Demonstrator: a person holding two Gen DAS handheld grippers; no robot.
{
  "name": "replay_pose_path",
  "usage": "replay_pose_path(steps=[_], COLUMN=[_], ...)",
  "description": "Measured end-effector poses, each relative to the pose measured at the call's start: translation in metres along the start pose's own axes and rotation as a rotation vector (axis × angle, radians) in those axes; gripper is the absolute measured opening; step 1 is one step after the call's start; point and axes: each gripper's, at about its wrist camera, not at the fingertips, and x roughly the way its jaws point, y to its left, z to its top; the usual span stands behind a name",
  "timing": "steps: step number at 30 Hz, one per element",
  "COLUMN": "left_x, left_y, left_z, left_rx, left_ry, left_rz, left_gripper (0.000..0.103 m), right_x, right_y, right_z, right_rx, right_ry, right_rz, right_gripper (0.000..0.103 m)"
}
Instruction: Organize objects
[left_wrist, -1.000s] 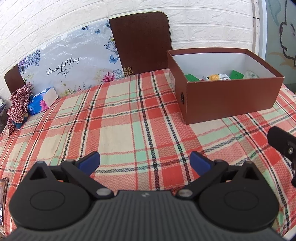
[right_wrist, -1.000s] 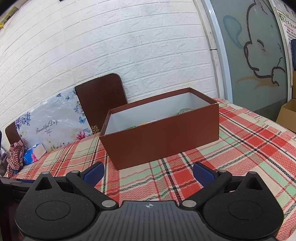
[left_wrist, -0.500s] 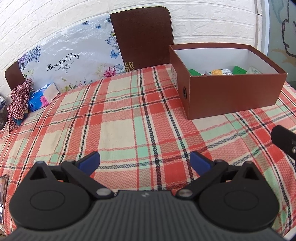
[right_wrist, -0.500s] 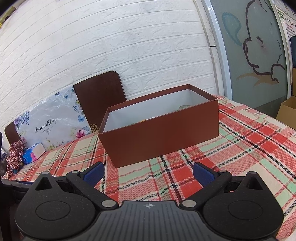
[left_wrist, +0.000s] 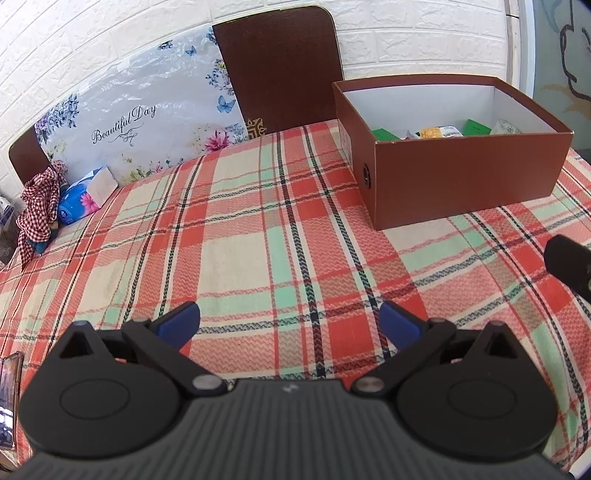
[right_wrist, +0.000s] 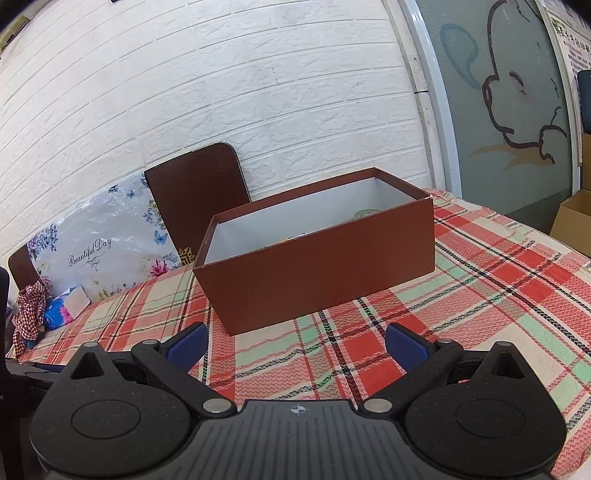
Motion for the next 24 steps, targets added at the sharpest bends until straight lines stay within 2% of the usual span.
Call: replay_pose_path(steps=[24], left_x=[0.0029], left_y=[0.0002], left_z=[-0.0012], left_rx=[0.002], left_ry=[0.019], left_rz=[-0.002], left_gripper=[0.103], right_x=[0.0007], right_y=[-0.0011], right_z=[0.0005], right_rx=[-0.001], right_ry=[0.001], right_rz=[0.001], right_gripper=[0.102])
